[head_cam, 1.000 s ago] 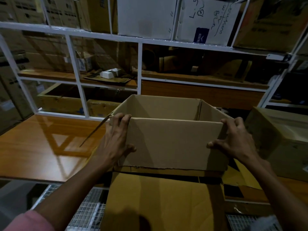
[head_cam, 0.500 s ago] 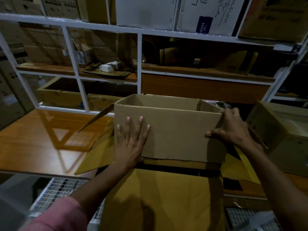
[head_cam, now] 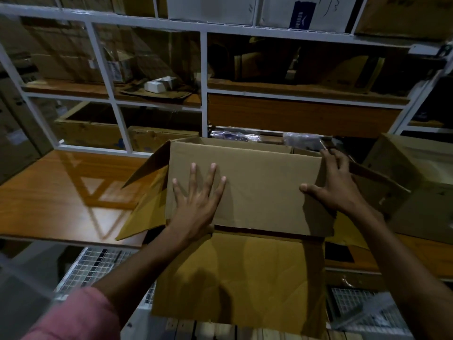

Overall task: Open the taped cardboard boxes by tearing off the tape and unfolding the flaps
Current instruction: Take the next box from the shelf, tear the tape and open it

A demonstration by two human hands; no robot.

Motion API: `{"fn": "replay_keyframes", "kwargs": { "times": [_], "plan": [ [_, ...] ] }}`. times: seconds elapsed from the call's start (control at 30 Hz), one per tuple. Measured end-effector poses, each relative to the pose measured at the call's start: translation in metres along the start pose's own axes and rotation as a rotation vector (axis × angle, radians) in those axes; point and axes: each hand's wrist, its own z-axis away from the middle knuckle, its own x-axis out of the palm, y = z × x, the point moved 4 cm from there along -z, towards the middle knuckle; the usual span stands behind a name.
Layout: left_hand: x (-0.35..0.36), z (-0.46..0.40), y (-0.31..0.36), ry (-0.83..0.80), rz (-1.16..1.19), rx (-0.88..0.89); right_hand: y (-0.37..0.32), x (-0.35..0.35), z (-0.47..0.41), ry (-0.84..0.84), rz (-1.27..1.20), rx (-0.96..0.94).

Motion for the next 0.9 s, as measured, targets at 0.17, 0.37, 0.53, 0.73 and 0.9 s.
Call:
{"fn": "replay_keyframes", "kwargs": {
  "times": [0.17, 0.37, 0.53, 0.73, 0.9],
  "plan": [
    [-0.003, 0.01, 0.003, -0.044, 0.032, -0.019, -0.005, 0.005, 0.018, 0.041, -0.041, -0.025],
    [-0.013, 0.02, 0.009, -0.073, 0.078, 0.004, -0.007, 0.007, 0.017, -0.007, 0.043, -0.021],
    [-0.024, 0.025, 0.011, -0.126, 0.124, 0.015, -0.003, 0.01, 0.02, -0.048, 0.181, -0.003],
    [-0.039, 0.029, 0.008, -0.204, 0.147, 0.068, -0.015, 0.002, 0.023, -0.068, 0.169, -0.025],
    [-0.053, 0.026, -0.001, -0.257, 0.163, 0.13, -0.018, -0.014, 0.017, -0.015, 0.126, 0.007]
  ]
}}
